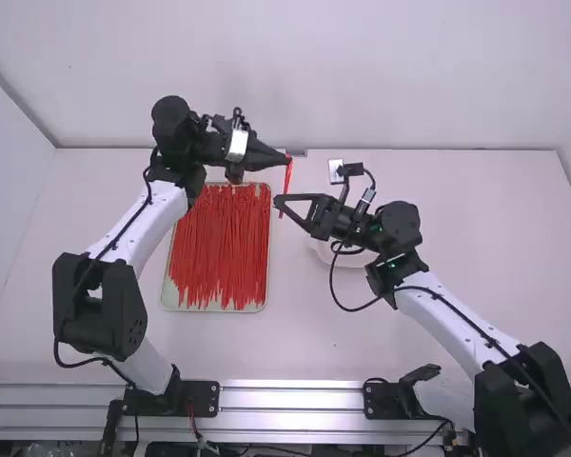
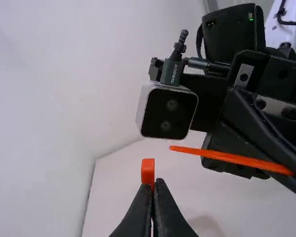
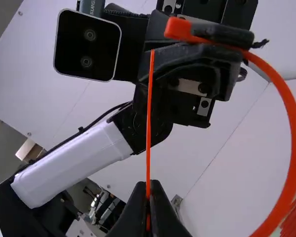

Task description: Fasten the cable tie

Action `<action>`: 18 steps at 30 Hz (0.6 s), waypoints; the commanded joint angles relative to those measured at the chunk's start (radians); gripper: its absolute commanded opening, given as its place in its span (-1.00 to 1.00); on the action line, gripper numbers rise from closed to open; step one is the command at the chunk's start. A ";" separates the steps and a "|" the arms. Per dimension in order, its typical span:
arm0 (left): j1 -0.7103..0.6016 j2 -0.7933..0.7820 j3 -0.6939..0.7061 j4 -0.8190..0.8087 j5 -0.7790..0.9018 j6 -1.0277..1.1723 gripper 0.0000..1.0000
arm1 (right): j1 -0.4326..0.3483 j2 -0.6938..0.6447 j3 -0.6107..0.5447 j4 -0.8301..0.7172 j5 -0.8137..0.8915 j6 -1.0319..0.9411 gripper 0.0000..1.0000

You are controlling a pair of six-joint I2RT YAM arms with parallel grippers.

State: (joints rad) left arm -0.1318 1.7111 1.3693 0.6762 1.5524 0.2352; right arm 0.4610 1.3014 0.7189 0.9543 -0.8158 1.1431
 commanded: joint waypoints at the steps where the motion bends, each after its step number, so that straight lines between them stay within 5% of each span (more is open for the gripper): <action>1: 0.006 -0.002 -0.003 0.022 0.014 -0.057 -0.97 | 0.015 0.002 0.021 0.003 0.010 -0.003 -1.00; 18: -0.031 -0.002 -0.003 0.091 0.014 -0.139 -0.97 | 0.008 0.002 0.021 0.003 0.002 -0.002 -1.00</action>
State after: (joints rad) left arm -0.1612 1.7111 1.3693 0.7555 1.5528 0.1314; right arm 0.4702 1.3014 0.7189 0.9539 -0.8059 1.1427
